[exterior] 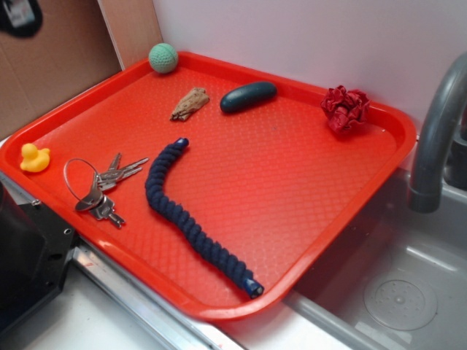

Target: Grab the silver keys.

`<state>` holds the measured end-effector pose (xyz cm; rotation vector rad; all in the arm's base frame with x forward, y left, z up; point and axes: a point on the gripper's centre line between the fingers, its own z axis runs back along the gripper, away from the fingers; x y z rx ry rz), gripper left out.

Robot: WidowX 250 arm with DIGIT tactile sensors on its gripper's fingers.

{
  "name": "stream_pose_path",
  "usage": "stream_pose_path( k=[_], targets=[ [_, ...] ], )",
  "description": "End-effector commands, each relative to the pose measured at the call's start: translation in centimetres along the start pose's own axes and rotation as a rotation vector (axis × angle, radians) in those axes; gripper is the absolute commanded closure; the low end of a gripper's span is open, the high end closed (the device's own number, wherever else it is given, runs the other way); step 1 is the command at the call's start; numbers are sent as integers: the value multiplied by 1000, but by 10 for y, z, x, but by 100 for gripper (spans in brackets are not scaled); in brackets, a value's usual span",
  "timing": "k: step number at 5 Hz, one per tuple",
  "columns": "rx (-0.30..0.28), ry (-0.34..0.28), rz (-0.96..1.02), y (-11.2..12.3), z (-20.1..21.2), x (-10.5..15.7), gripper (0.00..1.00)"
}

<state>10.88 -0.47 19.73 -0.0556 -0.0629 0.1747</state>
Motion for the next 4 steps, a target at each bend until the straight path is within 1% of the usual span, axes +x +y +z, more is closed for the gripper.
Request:
stream_pose_path(
  k=[1, 2, 3, 4],
  targets=[
    [7, -64, 253, 32, -71, 20, 0],
    [-13, -37, 243, 35, -105, 33, 0],
    [-9, -5, 244, 37, -122, 33, 0],
    [-17, 58, 274, 40, -129, 16, 0]
  ],
)
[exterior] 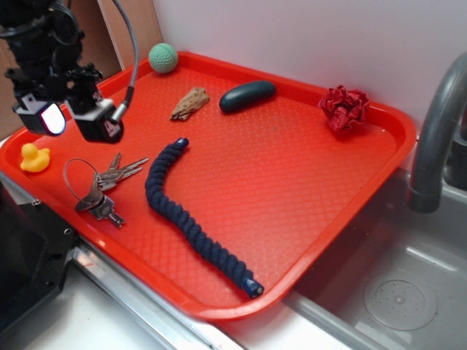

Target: Grab the silver keys.

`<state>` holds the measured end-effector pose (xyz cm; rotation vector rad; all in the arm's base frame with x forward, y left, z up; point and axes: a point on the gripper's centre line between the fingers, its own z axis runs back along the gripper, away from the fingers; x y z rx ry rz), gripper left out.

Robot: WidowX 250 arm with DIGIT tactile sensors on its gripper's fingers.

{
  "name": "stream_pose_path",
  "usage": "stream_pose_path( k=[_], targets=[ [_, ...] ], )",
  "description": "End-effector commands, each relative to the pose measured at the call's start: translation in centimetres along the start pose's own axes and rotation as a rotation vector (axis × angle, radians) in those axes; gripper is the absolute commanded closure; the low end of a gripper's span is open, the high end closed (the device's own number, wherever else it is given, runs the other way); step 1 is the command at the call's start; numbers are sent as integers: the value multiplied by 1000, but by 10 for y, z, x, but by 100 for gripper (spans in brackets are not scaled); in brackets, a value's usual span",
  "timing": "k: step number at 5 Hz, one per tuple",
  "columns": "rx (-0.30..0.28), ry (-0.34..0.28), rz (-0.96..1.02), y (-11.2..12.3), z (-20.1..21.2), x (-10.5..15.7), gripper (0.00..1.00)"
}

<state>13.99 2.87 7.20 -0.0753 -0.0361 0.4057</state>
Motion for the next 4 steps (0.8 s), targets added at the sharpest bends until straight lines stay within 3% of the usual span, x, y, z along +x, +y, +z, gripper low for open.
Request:
stream_pose_path(
  k=[1, 2, 3, 4],
  targets=[
    [9, 65, 36, 7, -7, -23, 0],
    [-10, 64, 5, 8, -22, -21, 0],
    [-19, -2, -83, 2, -33, -16, 0],
    [-40, 58, -97, -6, -44, -9, 27]
  ],
)
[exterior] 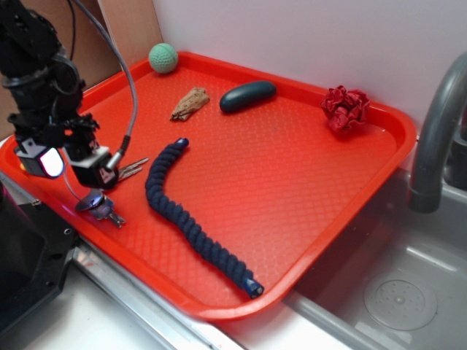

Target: Grab the silver keys.

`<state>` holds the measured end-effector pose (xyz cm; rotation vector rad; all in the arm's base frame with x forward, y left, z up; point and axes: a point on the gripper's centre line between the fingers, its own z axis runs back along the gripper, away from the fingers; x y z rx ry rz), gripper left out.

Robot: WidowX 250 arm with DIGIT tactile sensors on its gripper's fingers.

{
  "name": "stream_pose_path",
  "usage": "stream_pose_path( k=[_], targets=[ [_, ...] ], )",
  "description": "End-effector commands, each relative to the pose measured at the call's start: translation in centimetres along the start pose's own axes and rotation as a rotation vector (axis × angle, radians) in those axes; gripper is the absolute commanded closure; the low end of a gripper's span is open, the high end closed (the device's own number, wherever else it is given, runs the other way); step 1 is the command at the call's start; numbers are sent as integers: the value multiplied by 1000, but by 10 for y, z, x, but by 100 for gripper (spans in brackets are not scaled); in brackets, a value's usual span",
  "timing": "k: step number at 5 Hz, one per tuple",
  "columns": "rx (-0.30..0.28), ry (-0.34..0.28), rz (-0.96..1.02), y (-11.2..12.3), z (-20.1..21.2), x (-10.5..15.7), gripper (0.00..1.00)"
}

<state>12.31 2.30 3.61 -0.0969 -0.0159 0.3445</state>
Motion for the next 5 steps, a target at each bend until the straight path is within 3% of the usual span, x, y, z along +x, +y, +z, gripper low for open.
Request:
stream_pose_path(
  k=[1, 3, 4, 5],
  targets=[
    [-29, 47, -14, -10, -11, 8, 100],
    [-23, 67, -51, -14, -5, 9, 100],
    [58, 61, -226, -22, 32, 22, 100],
    [7, -28, -339, -28, 84, 44, 100]
  ],
)
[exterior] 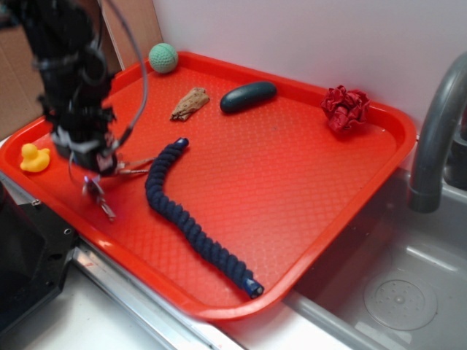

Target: Grab the silver keys.

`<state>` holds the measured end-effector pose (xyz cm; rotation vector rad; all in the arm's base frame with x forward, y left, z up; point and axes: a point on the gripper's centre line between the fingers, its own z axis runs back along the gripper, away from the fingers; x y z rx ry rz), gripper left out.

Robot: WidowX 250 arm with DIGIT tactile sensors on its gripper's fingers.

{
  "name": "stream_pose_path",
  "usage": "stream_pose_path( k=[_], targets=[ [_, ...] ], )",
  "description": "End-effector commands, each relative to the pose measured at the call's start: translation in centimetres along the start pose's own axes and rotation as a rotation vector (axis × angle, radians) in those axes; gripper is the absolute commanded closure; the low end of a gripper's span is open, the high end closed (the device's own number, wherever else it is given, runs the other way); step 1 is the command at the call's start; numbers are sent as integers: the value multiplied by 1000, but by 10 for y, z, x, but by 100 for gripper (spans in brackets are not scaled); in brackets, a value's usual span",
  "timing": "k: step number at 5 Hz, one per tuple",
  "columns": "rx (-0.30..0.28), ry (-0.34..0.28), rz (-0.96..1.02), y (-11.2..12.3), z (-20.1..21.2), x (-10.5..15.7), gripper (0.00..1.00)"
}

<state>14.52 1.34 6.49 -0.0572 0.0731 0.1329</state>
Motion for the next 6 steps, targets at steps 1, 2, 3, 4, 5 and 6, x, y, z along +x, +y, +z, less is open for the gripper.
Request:
stream_pose_path(
  k=[1, 2, 3, 4, 5, 6],
  targets=[
    [-42, -136, -230, -2, 108, 45, 100],
    [-30, -144, -236, -1, 134, 59, 100],
    [-52, -151, -261, 0, 147, 72, 100],
    [-52, -111, -322, -15, 144, 84, 100],
    [-17, -75, -360, -26, 137, 88, 100],
    [4, -83, -347, -31, 133, 87, 100]
  ],
)
